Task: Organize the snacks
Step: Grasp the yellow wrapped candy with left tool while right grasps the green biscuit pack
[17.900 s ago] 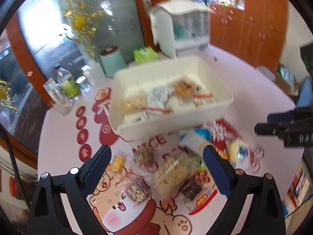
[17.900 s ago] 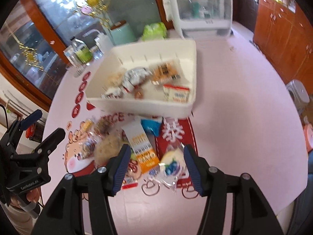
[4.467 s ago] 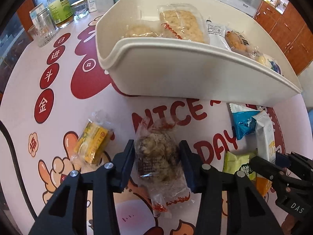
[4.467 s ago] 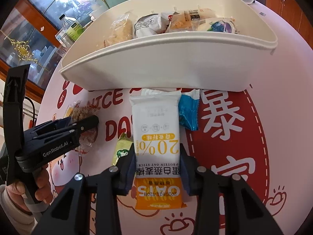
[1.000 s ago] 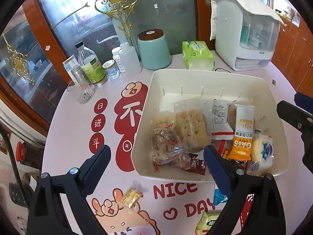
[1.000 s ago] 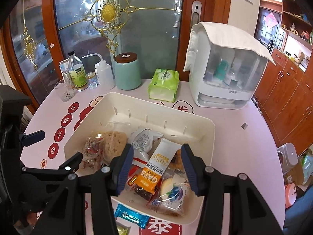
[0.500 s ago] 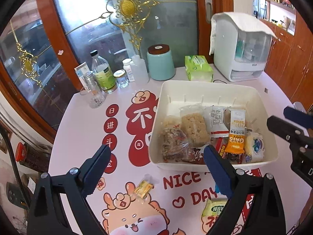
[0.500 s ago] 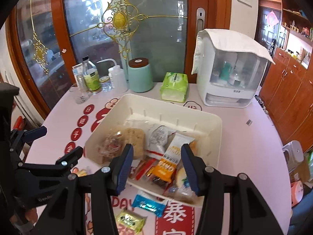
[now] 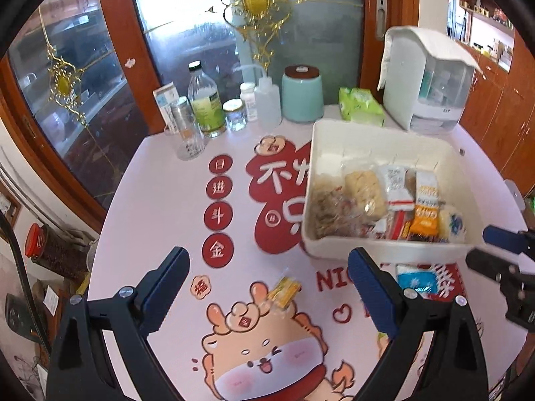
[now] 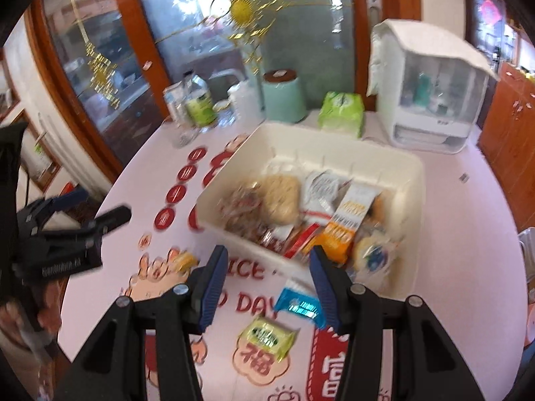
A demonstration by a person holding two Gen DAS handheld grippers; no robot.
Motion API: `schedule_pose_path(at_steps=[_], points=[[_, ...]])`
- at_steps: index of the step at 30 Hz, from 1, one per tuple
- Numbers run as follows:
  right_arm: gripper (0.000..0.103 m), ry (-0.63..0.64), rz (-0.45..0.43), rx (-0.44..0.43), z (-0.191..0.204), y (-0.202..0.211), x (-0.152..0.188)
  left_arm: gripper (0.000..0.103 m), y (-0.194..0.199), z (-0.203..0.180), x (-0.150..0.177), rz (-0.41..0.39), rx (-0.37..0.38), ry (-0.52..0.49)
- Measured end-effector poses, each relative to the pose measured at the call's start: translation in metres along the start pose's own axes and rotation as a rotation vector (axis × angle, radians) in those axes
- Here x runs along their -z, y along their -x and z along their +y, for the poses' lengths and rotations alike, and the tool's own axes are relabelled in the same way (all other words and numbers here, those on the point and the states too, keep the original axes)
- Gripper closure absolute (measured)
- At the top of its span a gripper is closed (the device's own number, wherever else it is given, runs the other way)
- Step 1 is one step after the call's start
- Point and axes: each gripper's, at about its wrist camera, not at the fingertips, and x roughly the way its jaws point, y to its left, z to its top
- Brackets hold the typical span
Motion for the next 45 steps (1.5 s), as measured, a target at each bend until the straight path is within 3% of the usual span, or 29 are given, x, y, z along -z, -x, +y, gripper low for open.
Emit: schedule_pose_path(at_steps=[11, 15, 19, 27, 33, 37, 38, 39, 41, 45], points=[[0.052, 0.074, 0.261, -0.096, 0.002, -0.08, 0.067, 0.008, -0.073, -0.007, 0.037, 0.158, 0.07, -0.189], [0.052, 0.125, 0.328, -0.075, -0.002, -0.107, 0.087, 0.008, -0.109, -0.014, 0.051, 0.218, 0.098, -0.267], [0.052, 0.19, 0.32, -0.033, -0.002, -0.115, 0.096, 0.008, -0.14, -0.013, 0.057, 0.266, 0.12, -0.267], [0.049, 0.258, 0.293, -0.054, 0.007, -0.12, 0.096, 0.02, -0.171, -0.008, 0.055, 0.321, 0.153, -0.205], [0.04, 0.324, 0.304, -0.036, 0.016, -0.13, 0.098, 0.039, -0.179, -0.01, 0.054, 0.334, 0.181, -0.203], [0.038, 0.327, 0.299, -0.041, 0.016, -0.134, 0.094, 0.06, -0.178, -0.011, 0.053, 0.329, 0.204, -0.187], [0.04, 0.326, 0.294, -0.039, 0.019, -0.139, 0.091, 0.072, -0.177, -0.012, 0.054, 0.326, 0.207, -0.189], [0.041, 0.324, 0.289, -0.036, 0.019, -0.138, 0.092, 0.077, -0.175, -0.014, 0.055, 0.323, 0.207, -0.191], [0.052, 0.323, 0.276, -0.036, 0.018, -0.139, 0.09, 0.078, -0.171, -0.017, 0.058, 0.314, 0.194, -0.196], [0.062, 0.271, 0.261, -0.07, 0.017, -0.136, 0.092, 0.079, -0.16, -0.021, 0.07, 0.295, 0.19, -0.176]])
